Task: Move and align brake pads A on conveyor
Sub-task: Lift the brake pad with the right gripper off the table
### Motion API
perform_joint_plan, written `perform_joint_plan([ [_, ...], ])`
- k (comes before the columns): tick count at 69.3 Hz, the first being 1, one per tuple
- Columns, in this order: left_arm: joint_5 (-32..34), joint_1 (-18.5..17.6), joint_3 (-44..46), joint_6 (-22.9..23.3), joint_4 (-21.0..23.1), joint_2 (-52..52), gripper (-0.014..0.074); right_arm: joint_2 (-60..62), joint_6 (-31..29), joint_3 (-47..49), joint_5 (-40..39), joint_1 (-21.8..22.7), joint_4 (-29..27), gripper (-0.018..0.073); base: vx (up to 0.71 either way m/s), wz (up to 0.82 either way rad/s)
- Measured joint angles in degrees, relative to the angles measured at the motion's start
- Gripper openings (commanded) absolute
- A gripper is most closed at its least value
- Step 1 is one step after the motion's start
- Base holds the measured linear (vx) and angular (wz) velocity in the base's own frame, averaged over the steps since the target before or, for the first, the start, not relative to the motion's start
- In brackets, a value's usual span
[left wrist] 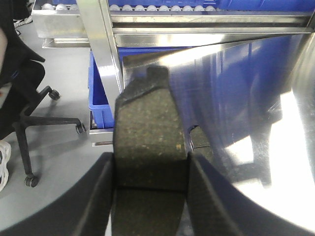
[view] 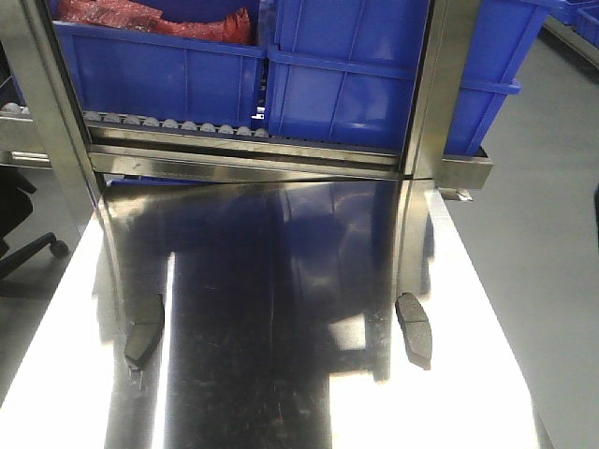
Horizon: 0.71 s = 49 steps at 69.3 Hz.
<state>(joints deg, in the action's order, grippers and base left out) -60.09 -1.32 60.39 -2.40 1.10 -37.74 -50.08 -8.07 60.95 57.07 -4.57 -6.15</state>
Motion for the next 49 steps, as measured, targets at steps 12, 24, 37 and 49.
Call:
perform_joint_plan([
  [12, 0.0, 0.0, 0.0, 0.0, 0.0, 0.0, -0.0006, 5.85, 0.0, -1.93, 0.23, 0.0, -0.69, -0.0006, 0.0, 0.0],
  [24, 0.0, 0.0, 0.0, 0.0, 0.0, 0.0, -0.0006, 9.06, 0.0, -1.93, 0.23, 0.0, -1.71, -0.0006, 0.0, 0.0],
  [37, 0.0, 0.0, 0.0, 0.0, 0.0, 0.0, -0.0006, 9.8, 0.0, -1.93, 0.45, 0.0, -1.71, -0.0006, 0.0, 0.0],
  [49, 0.0, 0.0, 0.0, 0.0, 0.0, 0.0, -0.0006, 9.8, 0.0, -1.93, 0.7, 0.0, -1.71, -0.0006, 0.0, 0.0],
])
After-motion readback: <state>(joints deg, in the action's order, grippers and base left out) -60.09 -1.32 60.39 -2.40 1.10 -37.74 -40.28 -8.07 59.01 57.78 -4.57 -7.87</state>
